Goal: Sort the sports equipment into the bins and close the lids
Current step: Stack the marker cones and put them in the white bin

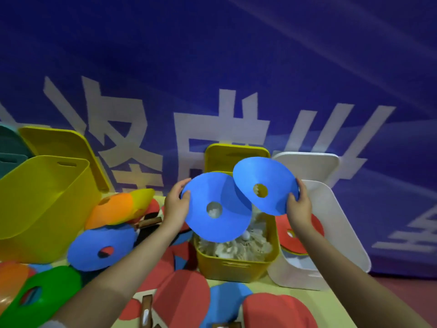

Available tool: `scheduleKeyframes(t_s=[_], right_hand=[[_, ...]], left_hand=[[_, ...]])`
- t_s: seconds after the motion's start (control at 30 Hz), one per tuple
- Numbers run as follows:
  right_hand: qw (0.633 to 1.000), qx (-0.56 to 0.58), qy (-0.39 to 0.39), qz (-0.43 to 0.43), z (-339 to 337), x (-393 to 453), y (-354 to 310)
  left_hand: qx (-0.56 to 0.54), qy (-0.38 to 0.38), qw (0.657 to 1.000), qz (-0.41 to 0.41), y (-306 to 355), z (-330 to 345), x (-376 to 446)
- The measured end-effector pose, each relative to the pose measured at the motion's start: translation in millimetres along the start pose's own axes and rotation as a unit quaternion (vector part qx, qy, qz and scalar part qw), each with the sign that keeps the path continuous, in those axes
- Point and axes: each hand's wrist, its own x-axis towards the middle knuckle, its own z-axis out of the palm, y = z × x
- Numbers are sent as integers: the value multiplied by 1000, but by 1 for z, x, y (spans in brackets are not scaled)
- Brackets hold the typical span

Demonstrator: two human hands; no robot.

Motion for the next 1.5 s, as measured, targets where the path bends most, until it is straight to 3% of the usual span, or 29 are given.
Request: scheduleKeyframes(t_s=[0.13,0.23,0.37,0.57,0.77,0.93,1.07,1.2,1.3,1.4,1.5], right_hand=[[999,-6,49,14,-68,21,19],[992,-83,72,58,-112,41,44],[975,-213,15,67,-144,64,74],[925,-355,-122,57,-137,85,107],[948,-265,-170,55,-104,92,131],[927,-297,-205,103,-94,97,144],[916,-332,-227,2,-105,105,122],[923,-332,-155,-116,-139,118,105],[939,-323,-115,-29,-159,117,111],[932,-307,-152,120,-170,106,120],[930,-314,-144,124,-173,104,124]], left_hand=[[-14,11,1000,-11,9,53,-21],[-18,17,999,-31,8,82,-27],[-28,17,998,-49,4,111,-40],[-25,27,995,-88,16,146,-49],[13,34,997,-73,21,168,-40],[28,28,997,-66,18,178,-32],[44,6,997,-56,23,192,-31],[95,-45,994,-20,37,216,-18],[135,-87,987,15,42,247,-13],[173,-112,978,39,36,280,-15],[222,-138,964,46,26,306,-16]])
